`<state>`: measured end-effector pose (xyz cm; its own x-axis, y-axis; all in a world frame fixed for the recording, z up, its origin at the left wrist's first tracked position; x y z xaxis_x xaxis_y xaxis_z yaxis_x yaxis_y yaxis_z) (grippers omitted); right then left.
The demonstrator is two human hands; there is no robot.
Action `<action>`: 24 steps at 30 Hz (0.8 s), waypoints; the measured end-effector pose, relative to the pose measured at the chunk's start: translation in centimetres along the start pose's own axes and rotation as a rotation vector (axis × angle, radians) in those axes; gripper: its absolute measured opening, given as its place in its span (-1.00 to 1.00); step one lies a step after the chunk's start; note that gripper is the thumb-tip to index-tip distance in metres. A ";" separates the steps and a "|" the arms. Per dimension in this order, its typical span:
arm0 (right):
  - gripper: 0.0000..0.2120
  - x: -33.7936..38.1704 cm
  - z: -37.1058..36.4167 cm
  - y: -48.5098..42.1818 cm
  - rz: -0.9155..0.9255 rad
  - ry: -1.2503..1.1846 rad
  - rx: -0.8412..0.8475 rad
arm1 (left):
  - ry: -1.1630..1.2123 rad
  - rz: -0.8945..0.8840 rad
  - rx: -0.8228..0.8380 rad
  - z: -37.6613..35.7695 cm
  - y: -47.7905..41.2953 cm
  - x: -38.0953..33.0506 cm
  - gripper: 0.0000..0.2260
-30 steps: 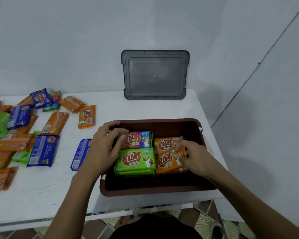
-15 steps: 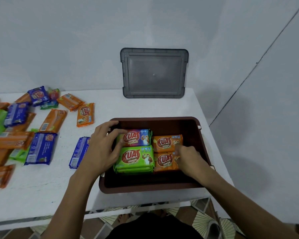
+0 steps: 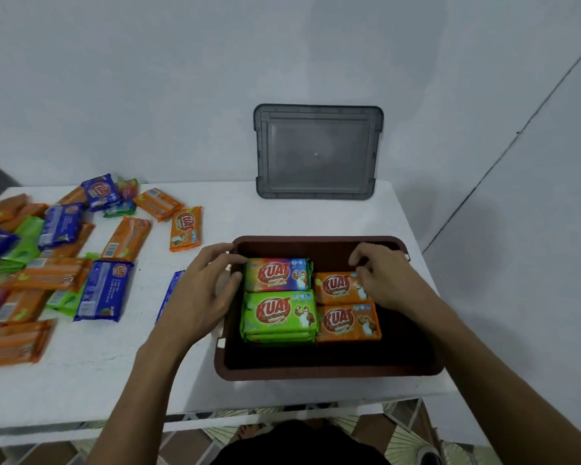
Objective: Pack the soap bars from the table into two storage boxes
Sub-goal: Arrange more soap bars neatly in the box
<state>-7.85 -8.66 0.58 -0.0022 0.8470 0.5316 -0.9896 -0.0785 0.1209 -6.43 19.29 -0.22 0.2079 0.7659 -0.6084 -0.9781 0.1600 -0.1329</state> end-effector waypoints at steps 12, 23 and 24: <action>-0.87 14.5 -2.3 -7.2 0.356 -0.235 -0.092 | 0.017 0.220 -0.142 5.7 -2.1 8.2 -0.81; -0.70 23.2 -14.6 -18.8 0.316 0.085 0.148 | -0.274 0.508 -0.209 8.2 -6.4 21.1 -0.67; -0.64 23.4 -15.6 -19.7 0.285 0.107 0.174 | -0.309 0.523 -0.190 7.9 -6.8 21.9 -0.64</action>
<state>9.39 20.92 -2.45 -0.2993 0.8277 0.4747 -0.9076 -0.4005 0.1261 4.71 39.92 -6.45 -0.3361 0.8618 -0.3799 -0.9262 -0.3756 -0.0326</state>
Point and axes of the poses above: each hand's wrist, its own y-axis away from the middle knuckle, its own z-axis out of the back of the hand, x = y × z, the point moved 8 cm from there along -y, towards the middle knuckle, and after that the axes turned 10 degrees about z, right-handed, at the moved point
